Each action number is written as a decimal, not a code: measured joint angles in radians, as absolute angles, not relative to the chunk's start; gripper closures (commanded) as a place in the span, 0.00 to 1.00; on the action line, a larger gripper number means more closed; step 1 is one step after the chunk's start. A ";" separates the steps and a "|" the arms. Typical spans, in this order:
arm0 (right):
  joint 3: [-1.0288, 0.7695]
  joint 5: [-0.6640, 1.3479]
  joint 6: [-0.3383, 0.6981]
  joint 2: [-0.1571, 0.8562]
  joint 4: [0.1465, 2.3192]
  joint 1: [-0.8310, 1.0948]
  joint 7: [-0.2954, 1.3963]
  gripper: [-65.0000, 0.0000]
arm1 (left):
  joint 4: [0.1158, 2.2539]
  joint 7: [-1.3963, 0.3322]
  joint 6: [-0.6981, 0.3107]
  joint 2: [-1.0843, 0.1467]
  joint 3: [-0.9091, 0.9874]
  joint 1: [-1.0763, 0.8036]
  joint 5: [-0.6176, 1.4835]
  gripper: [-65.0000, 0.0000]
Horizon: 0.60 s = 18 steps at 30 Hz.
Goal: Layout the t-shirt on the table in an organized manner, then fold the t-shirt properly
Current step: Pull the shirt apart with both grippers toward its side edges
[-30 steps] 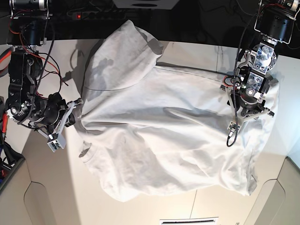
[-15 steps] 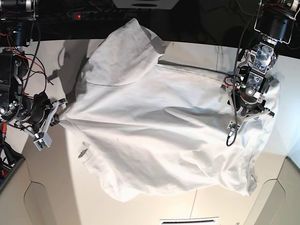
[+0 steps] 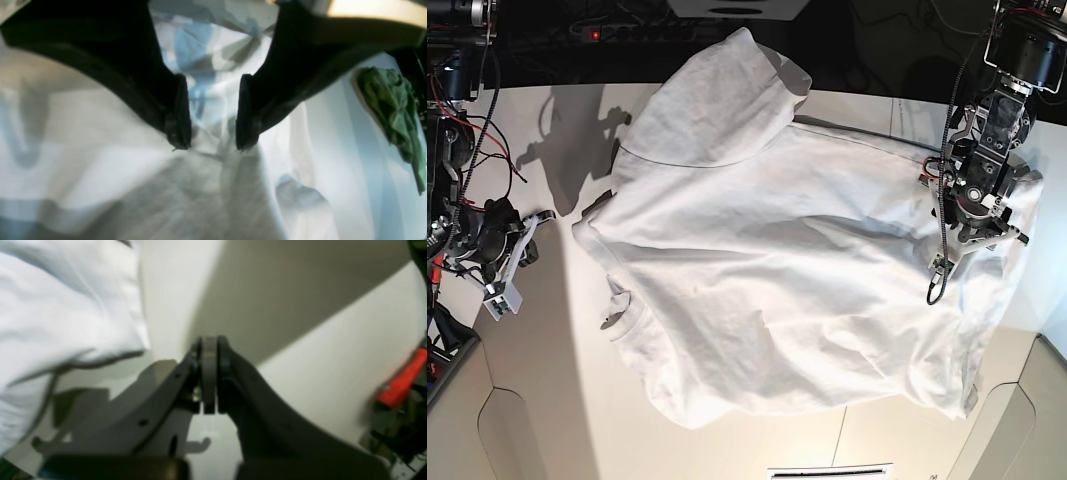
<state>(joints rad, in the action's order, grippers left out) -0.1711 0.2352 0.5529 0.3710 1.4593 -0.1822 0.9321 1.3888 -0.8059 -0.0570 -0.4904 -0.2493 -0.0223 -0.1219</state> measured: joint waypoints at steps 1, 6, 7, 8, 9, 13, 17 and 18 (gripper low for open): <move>-0.179 0.244 0.553 0.371 1.459 -0.183 0.932 1.00 | 1.405 -0.809 -0.056 -0.490 -0.249 -0.025 -0.119 0.59; -0.275 0.388 0.553 0.369 1.459 -0.187 0.913 0.91 | 1.503 -0.808 -0.072 -0.484 -0.250 -0.036 -0.095 0.59; -0.295 0.441 0.554 0.369 1.459 -0.189 0.913 0.85 | 1.526 -0.797 -0.074 -0.485 -0.251 -0.035 -0.087 0.59; -0.310 0.496 0.559 0.371 1.459 -0.190 0.915 0.81 | 1.547 -0.786 -0.075 -0.485 -0.252 -0.033 -0.081 0.59; -0.321 0.553 0.559 0.371 1.459 -0.191 0.937 0.79 | 1.568 -0.781 -0.074 -0.485 -0.252 -0.032 -0.078 0.59; -0.327 0.731 0.584 0.353 1.459 -0.191 1.028 0.79 | 1.631 -0.758 -0.052 -0.485 -0.252 -0.031 -0.078 0.59; -0.327 0.821 0.586 0.287 1.459 -0.191 1.110 0.83 | 1.648 -0.751 -0.049 -0.485 -0.251 -0.028 -0.082 0.59; -0.327 0.843 0.593 0.267 1.459 -0.191 1.135 0.87 | 1.648 -0.751 -0.049 -0.485 -0.251 -0.028 -0.090 0.59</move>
